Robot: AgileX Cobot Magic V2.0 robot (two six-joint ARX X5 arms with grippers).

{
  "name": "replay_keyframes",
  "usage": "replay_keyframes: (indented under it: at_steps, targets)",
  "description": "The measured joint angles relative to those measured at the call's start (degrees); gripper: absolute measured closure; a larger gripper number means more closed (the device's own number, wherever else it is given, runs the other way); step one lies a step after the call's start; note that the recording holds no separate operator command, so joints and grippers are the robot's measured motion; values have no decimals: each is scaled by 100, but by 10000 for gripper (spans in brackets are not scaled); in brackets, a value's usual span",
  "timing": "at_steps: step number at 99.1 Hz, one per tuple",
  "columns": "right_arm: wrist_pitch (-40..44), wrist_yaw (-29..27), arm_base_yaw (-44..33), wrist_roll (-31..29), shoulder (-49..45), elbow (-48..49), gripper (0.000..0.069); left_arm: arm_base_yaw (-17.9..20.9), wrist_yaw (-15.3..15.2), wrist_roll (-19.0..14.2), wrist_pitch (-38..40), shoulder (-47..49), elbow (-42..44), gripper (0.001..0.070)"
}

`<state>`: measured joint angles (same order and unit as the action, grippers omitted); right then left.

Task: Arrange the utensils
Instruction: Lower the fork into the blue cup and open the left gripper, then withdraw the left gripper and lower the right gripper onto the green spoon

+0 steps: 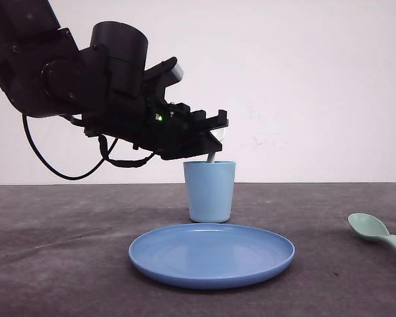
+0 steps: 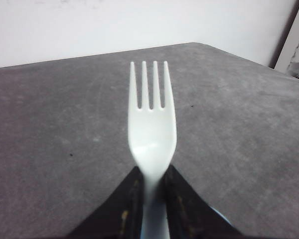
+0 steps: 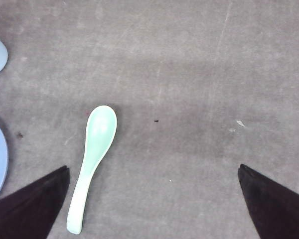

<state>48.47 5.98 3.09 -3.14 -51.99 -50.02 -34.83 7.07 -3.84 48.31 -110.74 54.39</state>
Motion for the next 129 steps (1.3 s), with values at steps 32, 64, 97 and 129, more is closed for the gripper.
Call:
replay_keyframes:
  at_steps: [32, 64, 97, 129]
  targets:
    - [17, -2, 2, 22, 0, 0, 10, -35, 17, 0, 31, 0, 0, 484]
    - [17, 2, 2, 35, 0, 0, 10, -35, 17, -133, -275, 214, 0, 410]
    - [22, 354, 11, 31, -317, 0, 10, 11, 20, -151, -1753, 1956, 0, 410]
    - [-74, 457, 529, -151, -1099, 0, 11, 791, 20, -483, -4369, 3993, 0, 410]
